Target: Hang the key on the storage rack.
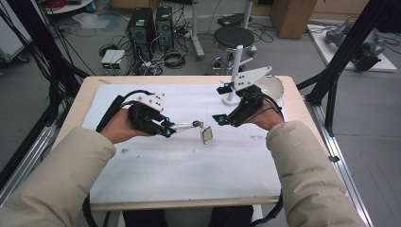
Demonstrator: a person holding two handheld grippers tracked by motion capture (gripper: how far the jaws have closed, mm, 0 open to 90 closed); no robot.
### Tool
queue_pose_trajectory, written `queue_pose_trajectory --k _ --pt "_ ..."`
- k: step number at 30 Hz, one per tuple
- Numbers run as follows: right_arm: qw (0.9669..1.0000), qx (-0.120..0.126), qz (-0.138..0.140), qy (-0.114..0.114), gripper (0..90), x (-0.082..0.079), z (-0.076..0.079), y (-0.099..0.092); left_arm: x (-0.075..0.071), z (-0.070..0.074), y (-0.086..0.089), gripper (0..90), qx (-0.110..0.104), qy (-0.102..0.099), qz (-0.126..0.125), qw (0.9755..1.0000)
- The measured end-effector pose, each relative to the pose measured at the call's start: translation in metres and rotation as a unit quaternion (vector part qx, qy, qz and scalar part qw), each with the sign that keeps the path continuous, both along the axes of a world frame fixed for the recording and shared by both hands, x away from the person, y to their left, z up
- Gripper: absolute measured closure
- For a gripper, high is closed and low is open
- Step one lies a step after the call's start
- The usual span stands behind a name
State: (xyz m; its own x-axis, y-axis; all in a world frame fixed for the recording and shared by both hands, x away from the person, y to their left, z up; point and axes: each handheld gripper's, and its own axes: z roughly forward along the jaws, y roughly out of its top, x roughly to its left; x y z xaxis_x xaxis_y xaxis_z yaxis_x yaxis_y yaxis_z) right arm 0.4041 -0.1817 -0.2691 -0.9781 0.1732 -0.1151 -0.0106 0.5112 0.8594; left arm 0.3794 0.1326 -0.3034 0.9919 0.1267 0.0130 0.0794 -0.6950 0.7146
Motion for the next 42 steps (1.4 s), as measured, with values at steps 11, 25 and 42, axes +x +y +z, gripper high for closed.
queue_pose_trajectory --k 11,25,42 --pt "0.9944 -0.088 0.058 0.011 1.5 0.006 0.005 0.034 0.003 0.006 -0.008 73.8 -0.006 0.002 -0.015 0.9999" --pt "0.9784 -0.179 0.100 0.028 16.7 0.005 -0.013 0.058 0.003 0.002 -0.013 73.7 0.010 0.002 -0.016 0.9998" --pt "0.9660 -0.224 0.119 0.053 50.8 0.004 -0.022 0.074 0.002 0.000 -0.015 73.7 0.022 0.003 -0.016 0.9996"
